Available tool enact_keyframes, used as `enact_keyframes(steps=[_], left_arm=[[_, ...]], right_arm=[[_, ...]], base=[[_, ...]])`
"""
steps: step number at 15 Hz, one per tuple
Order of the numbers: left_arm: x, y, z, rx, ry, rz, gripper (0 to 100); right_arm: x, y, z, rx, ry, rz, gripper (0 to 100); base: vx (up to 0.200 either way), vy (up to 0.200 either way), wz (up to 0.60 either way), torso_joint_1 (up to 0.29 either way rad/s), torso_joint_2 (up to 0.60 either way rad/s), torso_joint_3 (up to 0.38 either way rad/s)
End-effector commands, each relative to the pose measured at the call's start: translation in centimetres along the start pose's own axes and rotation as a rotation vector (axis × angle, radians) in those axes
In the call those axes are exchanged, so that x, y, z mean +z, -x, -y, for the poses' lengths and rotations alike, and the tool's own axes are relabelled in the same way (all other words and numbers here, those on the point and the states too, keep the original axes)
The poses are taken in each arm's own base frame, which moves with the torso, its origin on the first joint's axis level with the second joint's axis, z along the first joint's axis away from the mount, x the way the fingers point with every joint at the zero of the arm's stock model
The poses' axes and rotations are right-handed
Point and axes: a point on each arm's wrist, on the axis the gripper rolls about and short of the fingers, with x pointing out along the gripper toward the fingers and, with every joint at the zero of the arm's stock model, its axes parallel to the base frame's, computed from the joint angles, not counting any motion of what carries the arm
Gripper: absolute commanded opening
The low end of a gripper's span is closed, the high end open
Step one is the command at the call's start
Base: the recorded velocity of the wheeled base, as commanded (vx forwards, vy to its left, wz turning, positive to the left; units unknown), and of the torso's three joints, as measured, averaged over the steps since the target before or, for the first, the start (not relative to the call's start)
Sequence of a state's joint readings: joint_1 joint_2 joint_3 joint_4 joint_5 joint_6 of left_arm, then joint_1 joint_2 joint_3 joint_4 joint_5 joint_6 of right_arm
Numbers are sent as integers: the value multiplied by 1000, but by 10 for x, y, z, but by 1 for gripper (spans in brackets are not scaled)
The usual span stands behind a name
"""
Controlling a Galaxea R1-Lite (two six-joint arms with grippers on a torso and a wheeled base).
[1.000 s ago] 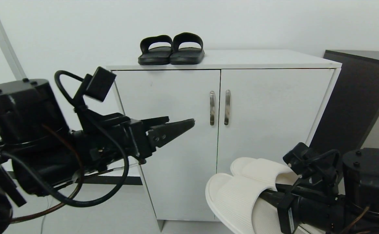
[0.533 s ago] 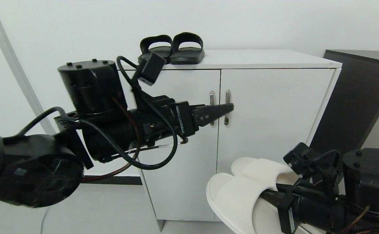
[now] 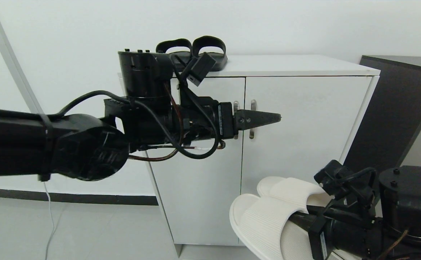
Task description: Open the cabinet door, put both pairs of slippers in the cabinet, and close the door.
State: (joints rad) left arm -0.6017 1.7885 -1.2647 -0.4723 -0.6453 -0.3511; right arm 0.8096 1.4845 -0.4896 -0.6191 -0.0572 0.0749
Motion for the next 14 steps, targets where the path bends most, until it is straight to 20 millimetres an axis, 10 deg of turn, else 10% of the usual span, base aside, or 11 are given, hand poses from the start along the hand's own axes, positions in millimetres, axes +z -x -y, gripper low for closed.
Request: enact_keyframes(steps=[1, 14], left_arm=[[1, -18, -25, 24, 11, -4, 100], [14, -35, -39, 185, 27, 24, 100]], right_arm=[[-1, -1, 0, 0, 0, -8, 0], [-3, -4, 0, -4, 0, -20, 0]], base=[[0, 0, 0, 0, 0, 0], [0, 0, 0, 0, 0, 0]])
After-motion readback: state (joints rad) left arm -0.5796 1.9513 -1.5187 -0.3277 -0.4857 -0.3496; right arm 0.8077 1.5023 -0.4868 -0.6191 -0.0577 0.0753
